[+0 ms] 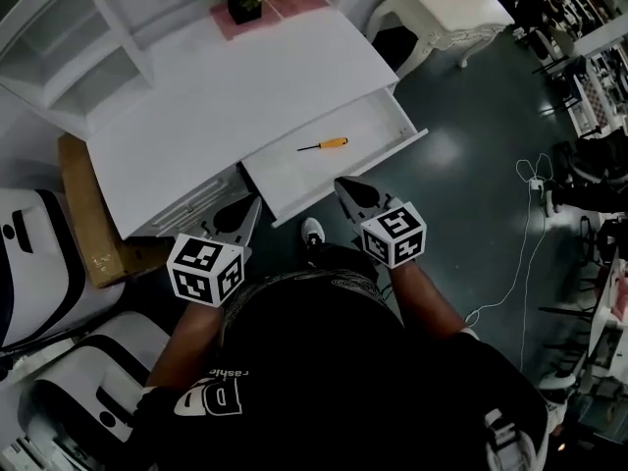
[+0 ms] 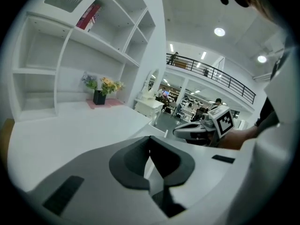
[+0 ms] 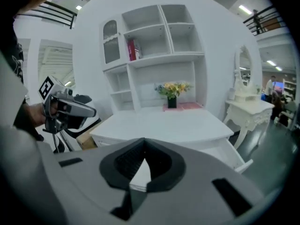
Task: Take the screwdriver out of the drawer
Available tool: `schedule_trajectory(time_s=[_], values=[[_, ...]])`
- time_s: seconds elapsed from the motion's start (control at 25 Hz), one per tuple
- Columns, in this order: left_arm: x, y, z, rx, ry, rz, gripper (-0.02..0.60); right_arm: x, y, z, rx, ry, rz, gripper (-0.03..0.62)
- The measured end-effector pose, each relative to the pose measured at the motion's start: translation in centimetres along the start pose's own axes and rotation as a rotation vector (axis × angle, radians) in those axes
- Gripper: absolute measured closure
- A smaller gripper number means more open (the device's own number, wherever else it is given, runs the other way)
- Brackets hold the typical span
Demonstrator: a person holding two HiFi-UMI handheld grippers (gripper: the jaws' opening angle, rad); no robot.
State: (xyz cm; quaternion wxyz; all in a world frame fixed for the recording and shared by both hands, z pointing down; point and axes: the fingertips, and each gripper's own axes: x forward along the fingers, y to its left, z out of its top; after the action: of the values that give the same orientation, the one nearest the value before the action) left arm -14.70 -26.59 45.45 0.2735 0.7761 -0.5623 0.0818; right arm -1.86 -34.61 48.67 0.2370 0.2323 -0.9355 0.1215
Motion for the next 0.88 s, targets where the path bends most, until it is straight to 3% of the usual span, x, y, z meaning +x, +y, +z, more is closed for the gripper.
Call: schedule_trajectory(time_s=[0.24,0.44,0.64,0.88], values=[[3.2,1.1,0.0,-0.03,0.025,0.067,0.568,3.6,-5.1,-2.7,-0.094,0.133,0.043,0.585],[5.9,1.4,-0.2,0.057,0.067,0.111,0.568,5.9,-7.8,-4.4,-0.217,0.233,0.102,0.585],[7.9,2.9,-1.4,-0.009,0.091,0.162,0.568,8.7,-9.4,-6.4,-0.4,0.335,0.167,0.585],[8.7,4.2,-3.1,-0.016,0.135,0.249,0.568,11.7,-11.5,-10.5,-0.633,0.479,0.241,0.583]])
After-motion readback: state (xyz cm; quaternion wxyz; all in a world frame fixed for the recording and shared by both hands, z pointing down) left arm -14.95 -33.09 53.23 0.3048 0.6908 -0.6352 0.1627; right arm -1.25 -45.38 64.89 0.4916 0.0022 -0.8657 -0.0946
